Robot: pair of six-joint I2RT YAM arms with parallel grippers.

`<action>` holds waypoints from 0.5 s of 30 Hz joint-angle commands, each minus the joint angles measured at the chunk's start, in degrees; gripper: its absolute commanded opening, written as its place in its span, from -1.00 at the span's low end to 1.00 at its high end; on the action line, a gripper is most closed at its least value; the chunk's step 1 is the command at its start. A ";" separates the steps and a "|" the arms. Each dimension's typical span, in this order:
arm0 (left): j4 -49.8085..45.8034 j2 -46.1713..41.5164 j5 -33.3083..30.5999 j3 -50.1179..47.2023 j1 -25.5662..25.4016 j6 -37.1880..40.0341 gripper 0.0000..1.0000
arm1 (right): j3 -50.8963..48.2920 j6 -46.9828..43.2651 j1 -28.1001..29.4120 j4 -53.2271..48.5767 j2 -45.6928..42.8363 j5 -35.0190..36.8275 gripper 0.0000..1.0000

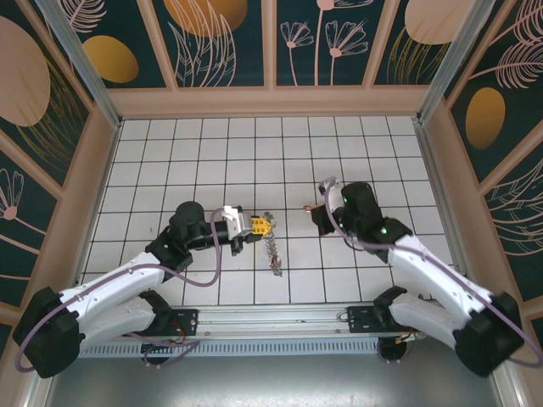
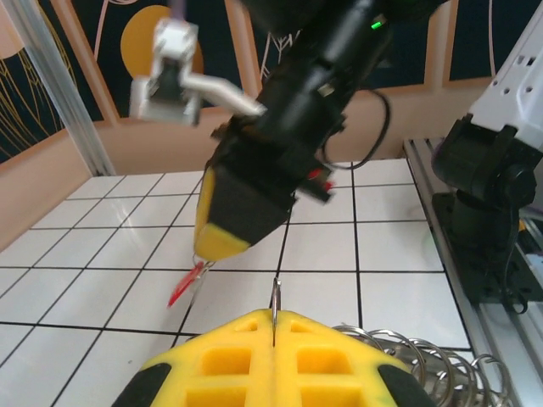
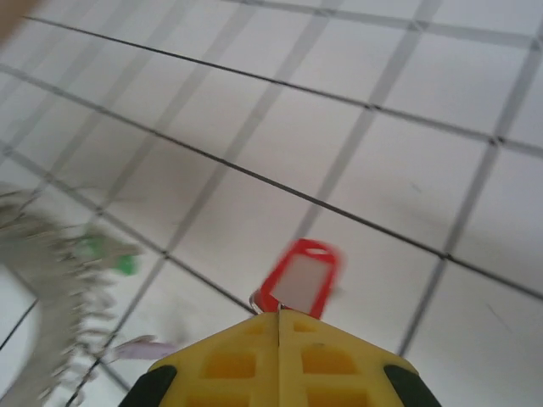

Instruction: Put the keys on the keyring

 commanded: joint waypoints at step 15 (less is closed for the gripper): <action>3.46 1.14 -0.36 2.56 -0.07 6.26 -1.00 | -2.87 -20.29 16.34 16.90 -7.80 -9.87 -1.00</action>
